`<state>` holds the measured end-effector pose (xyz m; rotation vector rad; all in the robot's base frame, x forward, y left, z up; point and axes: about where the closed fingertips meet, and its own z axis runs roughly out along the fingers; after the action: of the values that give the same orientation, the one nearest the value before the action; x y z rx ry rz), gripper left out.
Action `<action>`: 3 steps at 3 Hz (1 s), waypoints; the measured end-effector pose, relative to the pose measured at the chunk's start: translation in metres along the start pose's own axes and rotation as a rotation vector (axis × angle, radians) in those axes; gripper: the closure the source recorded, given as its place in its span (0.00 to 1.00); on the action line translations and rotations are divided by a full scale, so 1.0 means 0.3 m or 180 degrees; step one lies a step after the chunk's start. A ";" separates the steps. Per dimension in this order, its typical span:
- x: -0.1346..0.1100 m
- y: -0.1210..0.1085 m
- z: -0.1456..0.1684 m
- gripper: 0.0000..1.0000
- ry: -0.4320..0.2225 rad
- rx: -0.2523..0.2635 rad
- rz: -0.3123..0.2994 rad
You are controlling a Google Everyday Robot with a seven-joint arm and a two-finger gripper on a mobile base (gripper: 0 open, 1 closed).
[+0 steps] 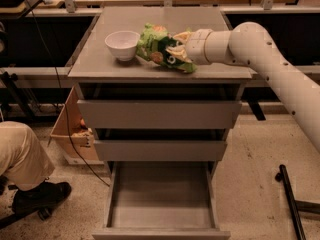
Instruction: Pick green rice chip bag from bottom drawer and place on counter
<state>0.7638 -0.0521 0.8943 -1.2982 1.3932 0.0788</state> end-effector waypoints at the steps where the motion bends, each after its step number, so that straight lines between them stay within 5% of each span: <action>1: 0.004 0.011 0.023 0.35 0.0020 -0.0039 -0.0020; 2: 0.002 0.035 0.054 0.12 0.0027 -0.0101 -0.0067; 3: 0.000 0.049 0.068 0.00 0.0026 -0.0141 -0.0101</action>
Offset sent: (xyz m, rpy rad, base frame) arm 0.0047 0.0213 -0.0199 -0.0539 0.0089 0.0405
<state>0.7668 -0.0324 0.8787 -1.3581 1.3842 0.0835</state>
